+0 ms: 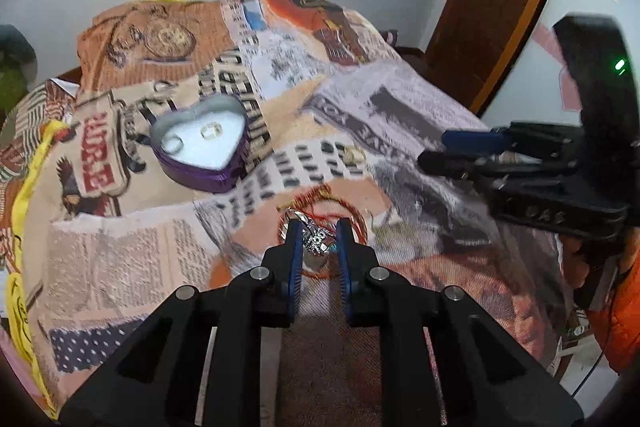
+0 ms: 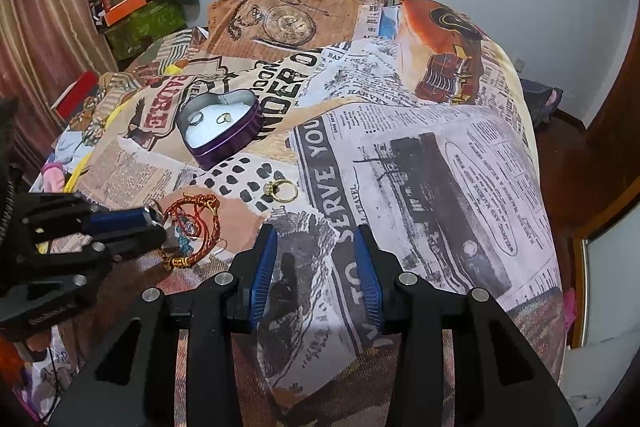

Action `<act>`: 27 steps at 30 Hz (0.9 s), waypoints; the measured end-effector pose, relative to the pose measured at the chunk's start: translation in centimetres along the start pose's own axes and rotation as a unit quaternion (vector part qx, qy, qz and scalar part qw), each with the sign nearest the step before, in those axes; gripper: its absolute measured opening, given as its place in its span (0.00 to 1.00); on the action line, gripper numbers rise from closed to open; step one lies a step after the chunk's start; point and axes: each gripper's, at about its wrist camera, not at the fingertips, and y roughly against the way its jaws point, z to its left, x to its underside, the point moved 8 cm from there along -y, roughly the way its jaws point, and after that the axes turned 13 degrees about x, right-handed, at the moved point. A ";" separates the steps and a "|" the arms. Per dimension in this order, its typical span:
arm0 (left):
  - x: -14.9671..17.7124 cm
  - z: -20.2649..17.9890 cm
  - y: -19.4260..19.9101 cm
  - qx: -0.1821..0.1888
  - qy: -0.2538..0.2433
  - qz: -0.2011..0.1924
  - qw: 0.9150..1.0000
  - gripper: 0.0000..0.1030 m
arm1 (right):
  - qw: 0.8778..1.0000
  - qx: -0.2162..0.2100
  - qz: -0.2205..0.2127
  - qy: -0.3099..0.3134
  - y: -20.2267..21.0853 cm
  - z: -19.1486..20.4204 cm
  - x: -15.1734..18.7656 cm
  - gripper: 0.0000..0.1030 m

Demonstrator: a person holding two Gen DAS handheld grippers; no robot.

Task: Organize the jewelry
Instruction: 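Grasp the silver charm with the left gripper while the right gripper grasps a gold ring, then lower the silver charm into the tin with the left gripper while the right carries its ring over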

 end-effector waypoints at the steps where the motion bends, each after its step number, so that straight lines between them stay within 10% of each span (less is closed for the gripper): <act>1: -0.4 0.2 0.4 -0.001 0.001 -0.007 1.000 0.15 | 1.000 -0.001 0.001 0.001 -0.2 0.1 -0.1 0.35; 27: -2.7 5.4 0.0 -0.011 0.038 -0.039 0.998 0.15 | 0.998 -0.034 0.046 0.028 -5.5 2.9 -1.8 0.23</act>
